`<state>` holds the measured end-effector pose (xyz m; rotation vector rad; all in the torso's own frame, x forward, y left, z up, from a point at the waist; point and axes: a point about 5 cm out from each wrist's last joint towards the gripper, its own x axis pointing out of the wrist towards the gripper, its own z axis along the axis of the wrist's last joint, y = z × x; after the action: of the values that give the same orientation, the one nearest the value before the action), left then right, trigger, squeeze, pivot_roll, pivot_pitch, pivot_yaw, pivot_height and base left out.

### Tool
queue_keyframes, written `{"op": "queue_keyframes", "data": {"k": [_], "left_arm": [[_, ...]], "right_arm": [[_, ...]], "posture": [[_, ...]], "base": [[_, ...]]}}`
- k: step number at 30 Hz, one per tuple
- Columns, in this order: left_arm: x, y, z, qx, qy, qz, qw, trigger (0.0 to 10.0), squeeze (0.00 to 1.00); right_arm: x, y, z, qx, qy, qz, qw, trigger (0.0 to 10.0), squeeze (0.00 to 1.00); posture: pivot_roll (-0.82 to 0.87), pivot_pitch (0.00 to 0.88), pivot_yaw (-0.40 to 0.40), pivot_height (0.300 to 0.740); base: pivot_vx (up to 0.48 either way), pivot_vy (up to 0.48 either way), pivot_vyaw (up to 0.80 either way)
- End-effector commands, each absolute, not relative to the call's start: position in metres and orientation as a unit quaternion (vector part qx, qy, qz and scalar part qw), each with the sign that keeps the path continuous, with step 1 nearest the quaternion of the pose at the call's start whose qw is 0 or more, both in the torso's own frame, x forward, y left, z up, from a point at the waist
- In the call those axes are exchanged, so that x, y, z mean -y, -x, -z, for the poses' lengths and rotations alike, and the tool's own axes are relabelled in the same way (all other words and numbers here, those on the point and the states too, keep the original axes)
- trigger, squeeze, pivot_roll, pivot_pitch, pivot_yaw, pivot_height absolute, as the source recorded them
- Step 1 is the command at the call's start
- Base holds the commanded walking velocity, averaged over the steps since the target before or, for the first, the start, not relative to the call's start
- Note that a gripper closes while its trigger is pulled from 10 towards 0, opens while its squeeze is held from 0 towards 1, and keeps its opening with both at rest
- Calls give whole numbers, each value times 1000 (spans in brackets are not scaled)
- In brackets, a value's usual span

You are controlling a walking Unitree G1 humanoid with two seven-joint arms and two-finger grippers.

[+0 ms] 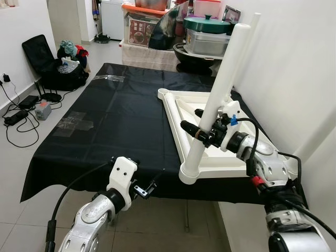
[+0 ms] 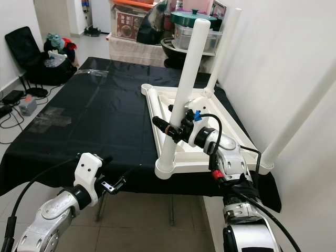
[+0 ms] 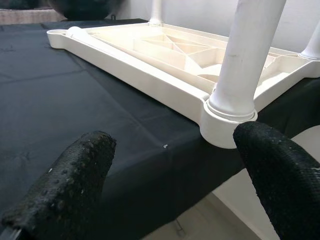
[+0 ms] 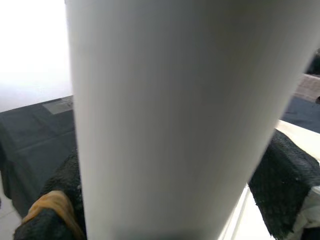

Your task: Building children table

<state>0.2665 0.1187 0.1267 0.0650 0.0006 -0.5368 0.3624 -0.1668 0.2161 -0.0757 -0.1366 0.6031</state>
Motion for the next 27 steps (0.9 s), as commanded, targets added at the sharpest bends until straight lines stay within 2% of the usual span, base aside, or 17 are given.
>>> {"op": "queue_keyframes", "data": {"k": [1, 6, 7, 11, 12, 26, 27], "left_arm": [[-117, -265, -124, -3, -28, 271, 962, 10000, 0], [-116, -265, -124, -4, -27, 273, 962, 10000, 0], [-116, -265, -124, -4, -27, 273, 962, 10000, 0], [-116, -265, -124, -4, -27, 273, 962, 10000, 0], [-116, -265, -124, -4, -26, 273, 962, 10000, 0], [-116, -266, -124, -5, -25, 273, 962, 10000, 0], [-117, -266, -124, -5, -26, 272, 962, 10000, 0]], "right_arm": [[175, -362, -215, 60, 36, -266, 962, 0, 0], [175, -359, -214, 61, 33, -248, 966, 0, 0], [175, -357, -214, 59, 31, -250, 966, 10000, 0], [175, -357, -214, 59, 31, -250, 966, 10000, 0], [170, -348, -213, 67, 24, -265, 962, 0, 0], [166, -336, -211, 74, 9, -267, 961, 0, 0], [171, -338, -204, 45, 6, -191, 981, 0, 0]], "posture": [[105, 0, -124, 740], [96, 0, -121, 740], [93, 0, -122, 740], [93, 0, -122, 740], [83, 0, -118, 740], [82, 0, -117, 740], [80, 0, -115, 740]], "base": [[0, 0, 0], [0, 0, 0], [0, 0, 0], [0, 0, 0], [0, 0, 0], [0, 0, 0], [0, 0, 0]]}}
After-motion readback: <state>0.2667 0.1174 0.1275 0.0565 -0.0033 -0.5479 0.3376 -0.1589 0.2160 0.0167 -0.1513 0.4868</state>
